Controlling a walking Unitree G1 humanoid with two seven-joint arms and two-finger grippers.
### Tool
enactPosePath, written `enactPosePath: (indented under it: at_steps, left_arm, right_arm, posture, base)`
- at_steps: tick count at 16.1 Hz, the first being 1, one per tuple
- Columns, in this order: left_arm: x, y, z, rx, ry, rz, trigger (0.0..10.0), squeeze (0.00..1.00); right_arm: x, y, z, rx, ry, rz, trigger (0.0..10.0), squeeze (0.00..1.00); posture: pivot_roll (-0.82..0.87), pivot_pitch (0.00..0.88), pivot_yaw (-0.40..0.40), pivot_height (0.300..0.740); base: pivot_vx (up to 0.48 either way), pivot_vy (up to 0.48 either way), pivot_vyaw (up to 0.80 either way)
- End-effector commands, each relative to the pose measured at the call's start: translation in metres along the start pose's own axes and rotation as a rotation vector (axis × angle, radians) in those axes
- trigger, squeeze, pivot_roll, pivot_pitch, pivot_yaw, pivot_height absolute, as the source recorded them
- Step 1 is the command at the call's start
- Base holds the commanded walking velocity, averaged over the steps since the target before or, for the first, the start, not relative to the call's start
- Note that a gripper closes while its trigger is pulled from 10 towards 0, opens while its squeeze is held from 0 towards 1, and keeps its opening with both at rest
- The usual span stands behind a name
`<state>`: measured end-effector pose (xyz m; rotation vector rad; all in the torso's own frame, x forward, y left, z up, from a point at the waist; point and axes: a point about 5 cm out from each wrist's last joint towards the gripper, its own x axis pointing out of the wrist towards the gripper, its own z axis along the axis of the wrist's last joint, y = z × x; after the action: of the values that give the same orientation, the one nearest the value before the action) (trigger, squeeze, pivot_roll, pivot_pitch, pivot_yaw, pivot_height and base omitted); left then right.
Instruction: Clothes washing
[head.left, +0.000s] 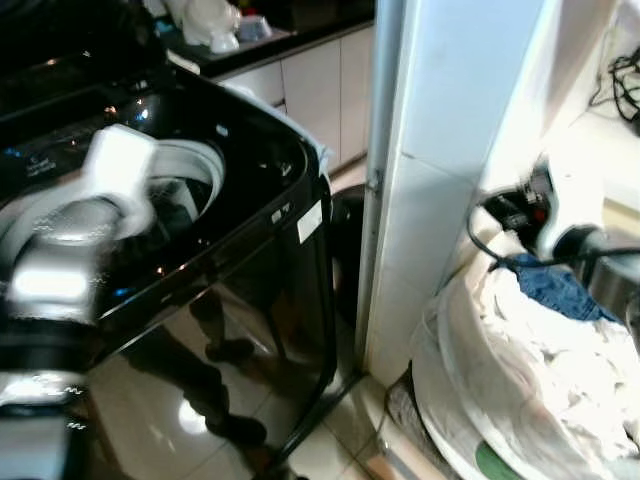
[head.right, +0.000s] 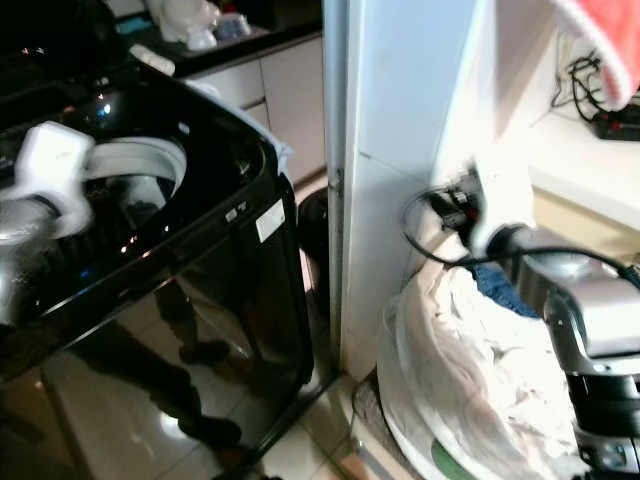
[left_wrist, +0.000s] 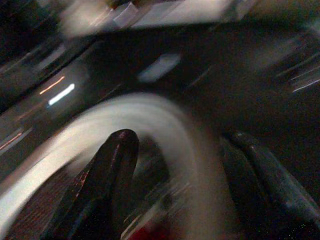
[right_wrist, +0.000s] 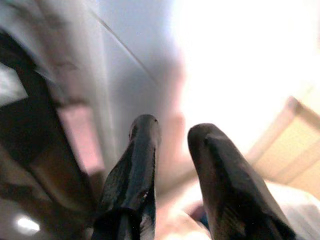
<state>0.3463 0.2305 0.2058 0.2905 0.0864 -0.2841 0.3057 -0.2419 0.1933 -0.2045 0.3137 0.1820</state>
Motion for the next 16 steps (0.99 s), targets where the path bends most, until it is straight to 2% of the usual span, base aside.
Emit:
enactPosePath:
  at_steps: [1,2,3,5,6,7,8,12,13,16]
  left_arm:
    - [0.000,-0.015,0.013,0.008,-0.092,-0.104,10.0,0.00]
    - [-0.002,-0.058,0.022,-0.002,-0.163,-0.308,10.0,0.00]
    - [-0.006,-0.090,0.027,-0.023,-0.193,-0.449,10.0,0.00]
    - [-0.014,-0.117,0.029,-0.039,-0.215,-0.590,10.0,0.00]
    - [-0.025,-0.136,0.031,-0.050,-0.239,-0.725,10.0,0.00]
    - [-0.029,-0.141,0.032,-0.058,-0.244,-0.766,10.0,0.00]
    - [-0.037,-0.148,0.031,-0.073,-0.244,-0.826,10.0,0.00]
    - [-0.045,-0.157,0.029,-0.083,-0.221,-0.897,10.0,0.00]
    - [-0.050,-0.162,0.025,-0.086,-0.188,-0.950,10.0,0.00]
    - [-0.056,-0.169,0.023,-0.086,-0.171,-1.002,10.0,0.00]
  right_arm:
    - [0.001,-0.005,-0.009,-0.016,0.031,-0.040,10.0,1.00]
    - [0.007,-0.014,-0.028,-0.012,0.098,-0.071,10.0,1.00]
    - [0.010,-0.022,-0.044,-0.007,0.157,-0.104,10.0,1.00]
    - [0.011,-0.028,-0.063,-0.019,0.248,-0.122,10.0,1.00]
    - [0.008,-0.031,-0.081,-0.080,0.358,-0.103,10.0,1.00]
    - [0.005,-0.031,-0.086,-0.092,0.396,-0.080,10.0,1.00]
    - [-0.003,-0.029,-0.097,-0.092,0.463,0.007,10.0,1.00]
    - [-0.013,-0.026,-0.116,-0.097,0.567,0.097,10.0,1.00]
    - [-0.015,-0.025,-0.129,-0.104,0.616,0.100,10.0,0.00]
    - [-0.018,-0.023,-0.149,-0.109,0.678,0.111,10.0,0.00]
  posture:
    - [-0.09,0.000,0.112,0.740]
    - [-0.09,0.000,0.113,0.740]
    - [-0.09,0.000,0.111,0.740]
    - [-0.09,0.000,0.107,0.740]
    - [-0.09,0.000,0.103,0.740]
    - [-0.09,0.000,0.103,0.740]
    - [-0.09,0.000,0.105,0.740]
    - [-0.09,0.000,0.111,0.740]
    - [-0.10,0.000,0.113,0.740]
    - [-0.09,0.000,0.110,0.740]
  base:
    - [0.000,0.000,0.00]
    - [0.000,0.000,0.00]
    - [0.000,0.000,0.00]
    - [0.000,0.000,0.00]
    - [0.000,0.000,0.00]
    - [0.000,0.000,0.00]
    - [0.000,0.000,0.00]
    - [0.000,0.000,0.00]
    - [0.000,0.000,0.00]
    - [0.000,0.000,0.00]
